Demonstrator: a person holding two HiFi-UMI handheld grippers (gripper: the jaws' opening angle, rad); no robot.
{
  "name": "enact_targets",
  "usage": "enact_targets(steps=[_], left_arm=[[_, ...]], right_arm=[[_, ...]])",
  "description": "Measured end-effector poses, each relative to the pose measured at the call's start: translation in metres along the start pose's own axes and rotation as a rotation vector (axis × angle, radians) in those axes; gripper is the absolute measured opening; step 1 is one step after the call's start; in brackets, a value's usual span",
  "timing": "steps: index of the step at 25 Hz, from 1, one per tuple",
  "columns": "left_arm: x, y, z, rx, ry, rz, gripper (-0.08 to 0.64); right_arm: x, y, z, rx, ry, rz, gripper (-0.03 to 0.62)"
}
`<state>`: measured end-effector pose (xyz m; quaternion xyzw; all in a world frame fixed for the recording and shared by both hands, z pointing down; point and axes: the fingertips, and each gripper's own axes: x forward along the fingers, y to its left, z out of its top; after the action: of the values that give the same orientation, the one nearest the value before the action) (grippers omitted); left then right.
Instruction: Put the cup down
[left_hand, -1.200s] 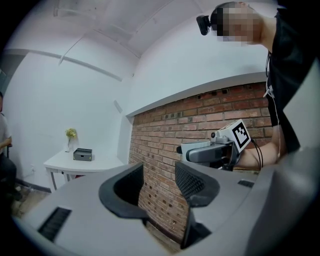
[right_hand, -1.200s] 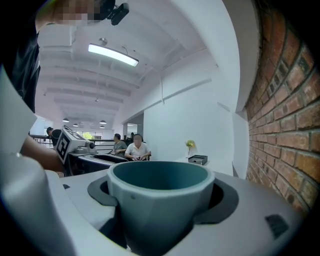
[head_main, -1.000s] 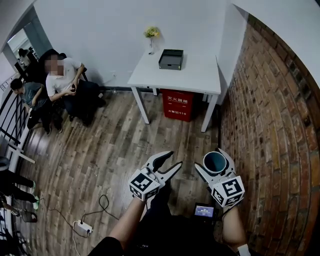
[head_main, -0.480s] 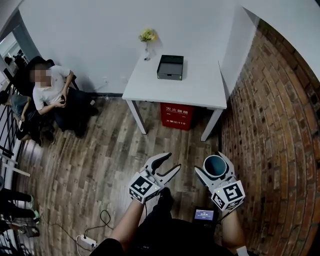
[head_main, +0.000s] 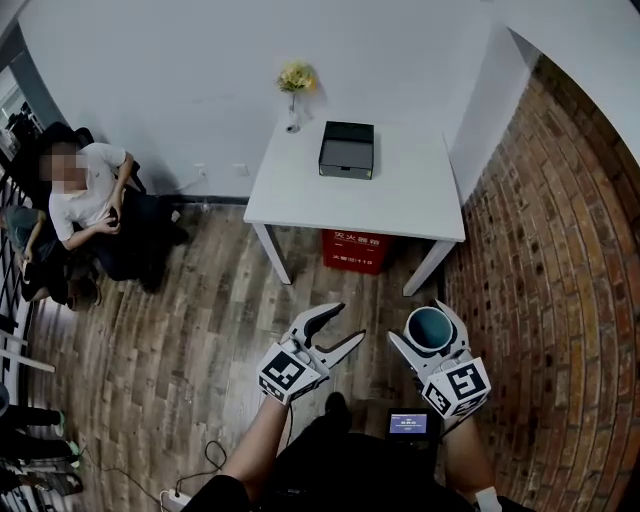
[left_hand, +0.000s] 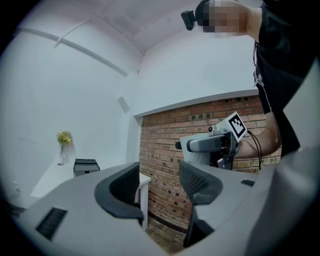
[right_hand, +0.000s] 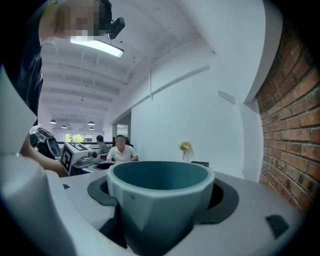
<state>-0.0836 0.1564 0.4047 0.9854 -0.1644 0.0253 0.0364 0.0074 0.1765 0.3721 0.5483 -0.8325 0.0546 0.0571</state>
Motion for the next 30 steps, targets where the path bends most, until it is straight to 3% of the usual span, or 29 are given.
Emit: enact_targets(steps=[11, 17, 30], left_arm=[[0.007, 0.047, -0.002, 0.010, 0.024, 0.007, 0.136], [0.004, 0.074, -0.004, -0.017, 0.009, 0.063, 0.079], [0.069, 0.148, -0.003, -0.003, 0.014, 0.099, 0.059]], right_arm=[[0.045, -0.010, 0.005, -0.020, 0.016, 0.003, 0.414], [0.068, -0.017, 0.006, -0.014, 0.010, 0.026, 0.414], [0.151, -0.099, 0.011, -0.003, -0.036, 0.063, 0.414]])
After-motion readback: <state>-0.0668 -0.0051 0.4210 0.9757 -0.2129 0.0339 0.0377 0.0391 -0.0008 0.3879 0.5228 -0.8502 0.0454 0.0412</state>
